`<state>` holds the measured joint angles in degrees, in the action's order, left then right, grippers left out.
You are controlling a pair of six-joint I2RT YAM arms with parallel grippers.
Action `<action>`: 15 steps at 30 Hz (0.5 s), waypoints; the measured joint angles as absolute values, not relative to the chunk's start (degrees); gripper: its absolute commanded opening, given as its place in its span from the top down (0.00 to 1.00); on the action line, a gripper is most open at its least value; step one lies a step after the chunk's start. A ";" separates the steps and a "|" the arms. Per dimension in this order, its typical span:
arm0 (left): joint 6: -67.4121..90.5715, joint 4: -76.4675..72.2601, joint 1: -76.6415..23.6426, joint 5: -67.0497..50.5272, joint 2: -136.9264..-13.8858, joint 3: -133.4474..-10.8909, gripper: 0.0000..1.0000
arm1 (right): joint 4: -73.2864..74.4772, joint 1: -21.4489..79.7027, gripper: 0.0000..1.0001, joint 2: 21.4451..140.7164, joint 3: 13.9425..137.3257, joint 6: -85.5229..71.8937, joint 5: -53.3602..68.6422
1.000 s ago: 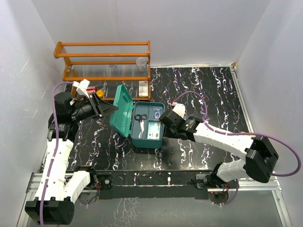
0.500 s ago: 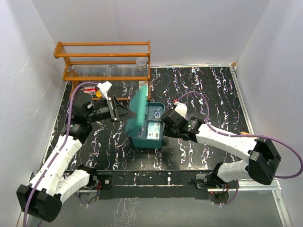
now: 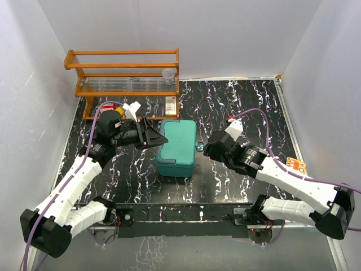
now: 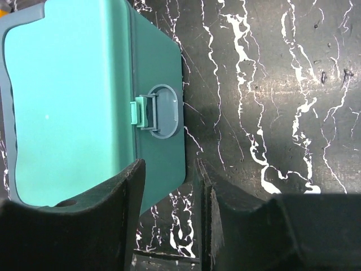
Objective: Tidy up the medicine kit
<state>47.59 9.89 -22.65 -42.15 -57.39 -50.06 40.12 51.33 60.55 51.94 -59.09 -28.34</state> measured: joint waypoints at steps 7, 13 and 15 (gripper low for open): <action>42.15 18.17 -22.68 -30.76 -56.77 -50.24 0.37 | 36.77 51.24 0.52 59.90 51.99 -52.77 -23.40; 39.77 21.78 -22.68 -24.29 -58.48 -49.78 0.38 | 30.87 51.27 0.59 63.72 52.45 -50.63 -18.35; 39.16 22.46 -22.68 -22.35 -59.16 -49.67 0.39 | 29.52 51.24 0.66 65.84 52.45 -50.43 -16.82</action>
<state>39.16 22.46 -22.68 -22.35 -59.16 -49.67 29.52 51.24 65.84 52.45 -50.43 -16.82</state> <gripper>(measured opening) 0.620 0.423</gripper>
